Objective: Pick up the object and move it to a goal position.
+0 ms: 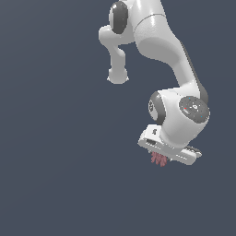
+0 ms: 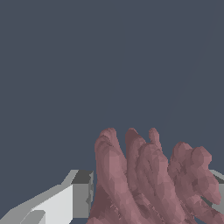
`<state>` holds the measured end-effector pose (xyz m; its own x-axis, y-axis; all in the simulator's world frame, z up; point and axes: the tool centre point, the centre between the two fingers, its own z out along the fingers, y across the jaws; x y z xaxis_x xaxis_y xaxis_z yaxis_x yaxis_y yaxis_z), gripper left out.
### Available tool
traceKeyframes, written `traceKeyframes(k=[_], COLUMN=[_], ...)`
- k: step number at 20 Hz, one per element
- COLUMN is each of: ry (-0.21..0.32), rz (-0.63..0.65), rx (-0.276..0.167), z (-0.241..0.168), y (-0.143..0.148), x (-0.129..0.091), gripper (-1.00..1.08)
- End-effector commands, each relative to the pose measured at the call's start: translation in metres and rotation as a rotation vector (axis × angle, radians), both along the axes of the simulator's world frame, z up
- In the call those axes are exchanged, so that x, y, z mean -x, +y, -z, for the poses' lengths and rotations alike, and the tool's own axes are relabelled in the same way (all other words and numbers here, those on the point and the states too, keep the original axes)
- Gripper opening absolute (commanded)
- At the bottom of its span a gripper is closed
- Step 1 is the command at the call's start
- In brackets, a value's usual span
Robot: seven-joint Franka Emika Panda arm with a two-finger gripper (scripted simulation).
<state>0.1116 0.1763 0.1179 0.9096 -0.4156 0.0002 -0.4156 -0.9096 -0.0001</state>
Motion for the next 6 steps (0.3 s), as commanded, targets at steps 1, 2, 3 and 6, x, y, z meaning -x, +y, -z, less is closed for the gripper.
traceKeyframes(k=[1,2,3,6], ry=[0.000,0.000,0.000,0.000], rz=[0.000,0.000,0.000,0.000], rx=[0.000,0.000,0.000,0.000], z=[-0.0011,-0.0014,-0.0016,-0.0018], y=[0.0021,0.0026,0.0030,0.0035], x=[-0.0030,-0.0036,-0.0042,-0.0048], gripper=[-1.00,-1.00,-1.00,-1.00])
